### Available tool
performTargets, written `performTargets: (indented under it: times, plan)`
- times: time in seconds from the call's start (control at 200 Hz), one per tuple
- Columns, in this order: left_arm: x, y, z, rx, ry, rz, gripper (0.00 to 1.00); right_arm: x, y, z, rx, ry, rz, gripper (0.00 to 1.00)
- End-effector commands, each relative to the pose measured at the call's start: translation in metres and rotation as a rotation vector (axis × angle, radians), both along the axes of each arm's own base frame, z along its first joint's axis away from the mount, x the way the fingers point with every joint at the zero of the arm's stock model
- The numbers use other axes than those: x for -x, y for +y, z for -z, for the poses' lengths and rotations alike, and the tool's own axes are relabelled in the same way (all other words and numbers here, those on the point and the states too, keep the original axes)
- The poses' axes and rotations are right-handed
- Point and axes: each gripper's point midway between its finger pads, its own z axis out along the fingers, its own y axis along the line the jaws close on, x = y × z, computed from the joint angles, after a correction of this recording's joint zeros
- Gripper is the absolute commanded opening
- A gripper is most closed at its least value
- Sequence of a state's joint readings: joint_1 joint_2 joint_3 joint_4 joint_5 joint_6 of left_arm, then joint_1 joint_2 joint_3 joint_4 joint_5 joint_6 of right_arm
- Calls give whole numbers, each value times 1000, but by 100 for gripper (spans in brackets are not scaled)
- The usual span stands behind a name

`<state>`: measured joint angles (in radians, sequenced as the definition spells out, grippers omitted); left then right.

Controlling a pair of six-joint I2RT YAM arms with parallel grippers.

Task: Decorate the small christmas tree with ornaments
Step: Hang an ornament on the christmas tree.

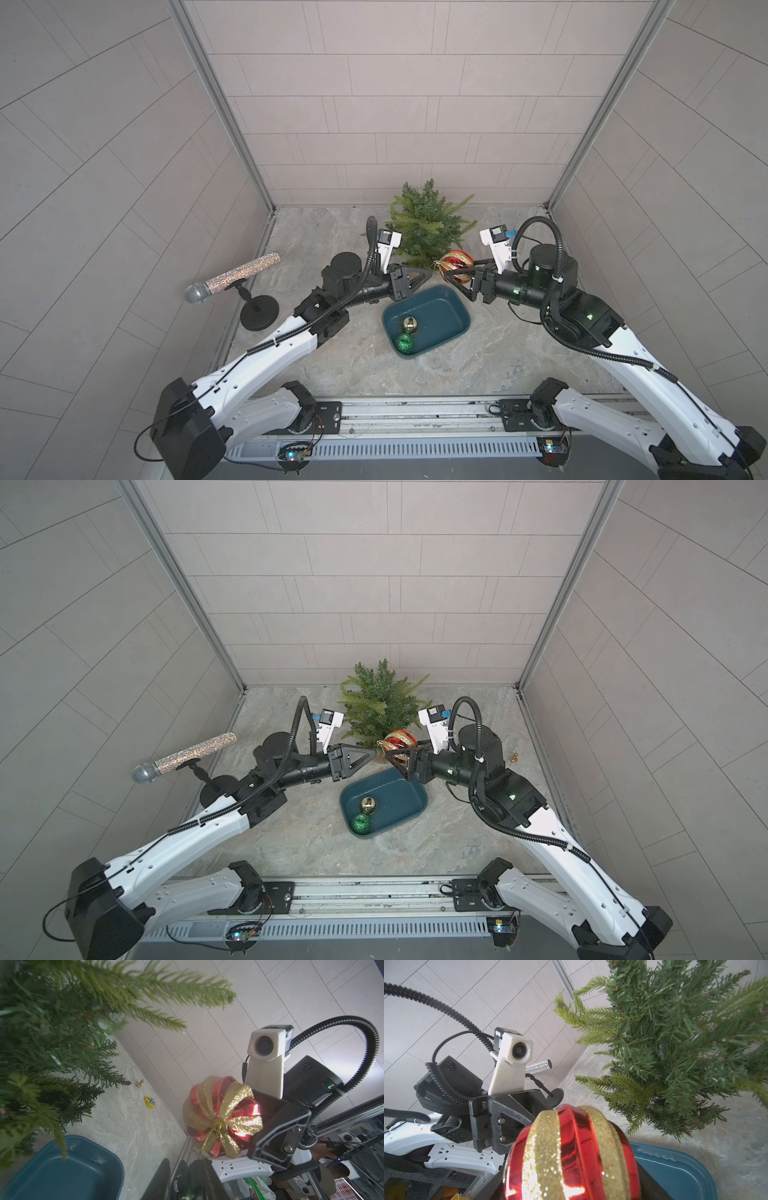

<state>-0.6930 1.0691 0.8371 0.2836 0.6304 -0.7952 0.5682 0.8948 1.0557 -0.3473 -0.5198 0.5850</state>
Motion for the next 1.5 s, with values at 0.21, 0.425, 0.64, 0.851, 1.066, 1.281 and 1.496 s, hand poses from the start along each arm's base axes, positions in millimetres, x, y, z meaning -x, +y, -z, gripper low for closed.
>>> performTargets:
  times: [0.21,0.425,0.64,0.851,1.066,1.281,1.496]
  plan:
    - [12,6,-26,82,-86,41,39,11,5,-13,-58,-14,-64,74]
    - [14,4,-31,112,-97,67,34,17,13,-18,-106,-7,-120,74]
    - [20,3,-41,150,-112,101,14,18,14,-19,-119,-5,-133,74]
    - [19,5,-37,146,-104,94,1,15,11,-21,-129,-8,-115,74]
    - [17,11,-29,130,-88,68,0,8,2,-25,-149,-4,-84,74]
    - [17,13,-30,107,-95,56,0,6,2,-25,-153,-3,-85,74]
    - [13,12,-37,72,-119,44,0,3,2,-26,-139,-11,-81,74]
